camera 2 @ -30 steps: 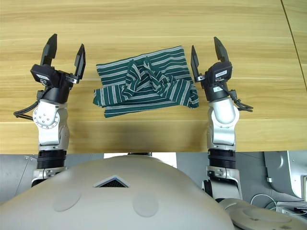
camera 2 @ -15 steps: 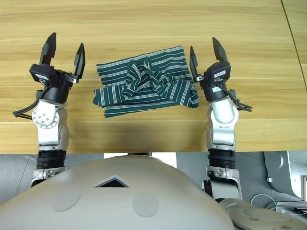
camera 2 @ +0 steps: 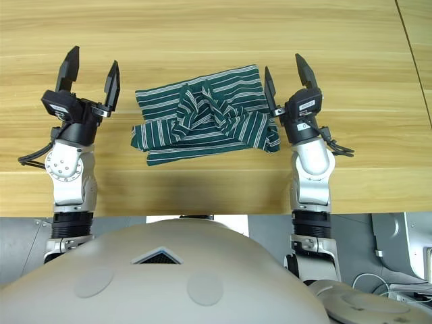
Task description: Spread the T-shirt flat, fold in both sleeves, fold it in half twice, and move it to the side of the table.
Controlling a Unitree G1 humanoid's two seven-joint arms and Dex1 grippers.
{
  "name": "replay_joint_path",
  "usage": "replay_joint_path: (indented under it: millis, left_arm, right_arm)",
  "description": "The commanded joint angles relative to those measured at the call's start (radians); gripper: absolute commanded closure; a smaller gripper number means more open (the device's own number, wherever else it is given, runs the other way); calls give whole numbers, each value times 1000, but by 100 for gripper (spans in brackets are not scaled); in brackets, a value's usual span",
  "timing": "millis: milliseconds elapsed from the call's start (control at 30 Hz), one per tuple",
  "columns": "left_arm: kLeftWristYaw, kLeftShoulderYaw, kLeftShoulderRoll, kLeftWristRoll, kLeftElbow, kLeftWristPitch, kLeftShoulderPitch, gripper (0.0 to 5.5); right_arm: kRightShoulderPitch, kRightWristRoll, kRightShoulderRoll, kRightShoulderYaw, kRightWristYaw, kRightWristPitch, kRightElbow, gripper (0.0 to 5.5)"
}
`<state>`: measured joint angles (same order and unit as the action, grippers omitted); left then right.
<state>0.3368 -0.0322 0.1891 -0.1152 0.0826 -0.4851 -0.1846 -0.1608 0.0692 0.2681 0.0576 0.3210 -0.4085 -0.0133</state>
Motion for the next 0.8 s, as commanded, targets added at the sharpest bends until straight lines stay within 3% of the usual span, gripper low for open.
replay_joint_path:
  millis: [33, 800]
  left_arm:
    - [-10, 2, 2, 6, 12, 16, -7, 213]
    - [-16, 9, 4, 28, 16, 15, -10, 213]
  right_arm:
    - [-5, -13, 14, -4, 6, 14, -15, 253]
    - [-10, -13, 17, -6, 7, 18, -21, 253]
